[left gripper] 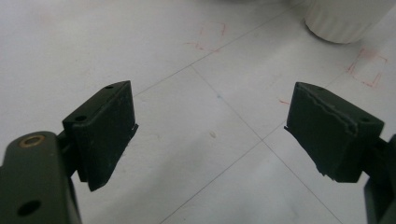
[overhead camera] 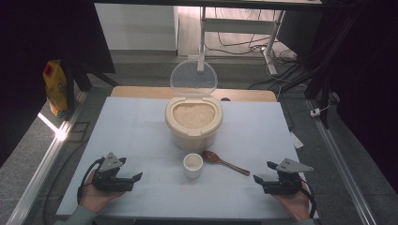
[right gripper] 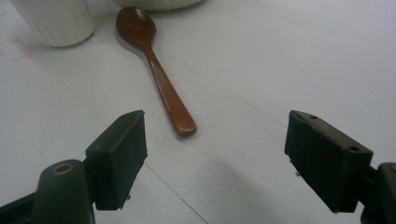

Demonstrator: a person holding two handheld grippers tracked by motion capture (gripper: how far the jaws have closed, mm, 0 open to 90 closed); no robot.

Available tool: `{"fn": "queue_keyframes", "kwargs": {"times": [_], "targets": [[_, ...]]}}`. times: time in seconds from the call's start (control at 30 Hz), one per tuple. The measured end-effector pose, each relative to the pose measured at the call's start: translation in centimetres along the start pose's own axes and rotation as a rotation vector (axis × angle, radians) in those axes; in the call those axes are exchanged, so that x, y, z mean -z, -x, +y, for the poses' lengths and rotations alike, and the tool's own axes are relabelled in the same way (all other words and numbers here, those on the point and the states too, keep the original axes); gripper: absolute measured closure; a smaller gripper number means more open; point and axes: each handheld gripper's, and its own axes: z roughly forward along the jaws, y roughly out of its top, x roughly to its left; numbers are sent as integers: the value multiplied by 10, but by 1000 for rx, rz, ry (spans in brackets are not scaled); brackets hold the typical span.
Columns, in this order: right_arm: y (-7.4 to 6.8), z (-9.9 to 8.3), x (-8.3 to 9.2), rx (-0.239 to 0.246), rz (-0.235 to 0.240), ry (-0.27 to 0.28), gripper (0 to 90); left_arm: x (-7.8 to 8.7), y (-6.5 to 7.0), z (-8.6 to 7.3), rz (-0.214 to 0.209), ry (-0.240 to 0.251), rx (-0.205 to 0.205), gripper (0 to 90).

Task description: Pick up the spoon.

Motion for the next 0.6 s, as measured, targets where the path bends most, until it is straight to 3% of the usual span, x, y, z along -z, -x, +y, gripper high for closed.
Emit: {"fn": "queue_keyframes", "kwargs": {"times": [0.6], "targets": [[-3, 4, 1, 11, 21, 4, 240, -3, 0, 0, 7, -10, 7, 154]]}}
